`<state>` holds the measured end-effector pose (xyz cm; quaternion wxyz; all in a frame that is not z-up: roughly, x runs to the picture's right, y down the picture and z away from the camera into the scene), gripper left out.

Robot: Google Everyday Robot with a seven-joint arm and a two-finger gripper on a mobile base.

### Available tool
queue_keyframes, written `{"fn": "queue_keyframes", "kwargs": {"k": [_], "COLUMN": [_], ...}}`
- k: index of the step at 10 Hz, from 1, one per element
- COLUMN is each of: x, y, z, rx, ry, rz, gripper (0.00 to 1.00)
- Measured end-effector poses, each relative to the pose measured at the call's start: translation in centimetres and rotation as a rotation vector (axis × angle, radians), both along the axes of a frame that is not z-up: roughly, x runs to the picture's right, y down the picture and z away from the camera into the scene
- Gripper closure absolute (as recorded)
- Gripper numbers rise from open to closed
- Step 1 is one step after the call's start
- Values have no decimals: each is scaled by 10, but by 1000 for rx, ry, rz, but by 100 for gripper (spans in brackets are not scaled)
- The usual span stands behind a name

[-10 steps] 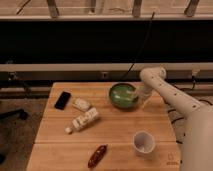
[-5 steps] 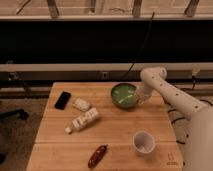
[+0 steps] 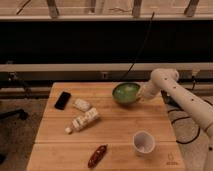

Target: Pick up the ceramic bowl

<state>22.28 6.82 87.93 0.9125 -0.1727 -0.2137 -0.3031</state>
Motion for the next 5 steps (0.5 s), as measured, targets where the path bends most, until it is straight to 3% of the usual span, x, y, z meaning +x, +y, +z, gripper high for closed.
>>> {"fn": "queue_keyframes", "kwargs": {"k": [3,4,5], "x": [-5,-2,-2], "y": [-7,-9,-13], "z": [-3,-7,-9], "rx": [-78,-73,-38], "ry": [55,49,26], "rz": [-70,-59,-40], "gripper": [100,100,100]}}
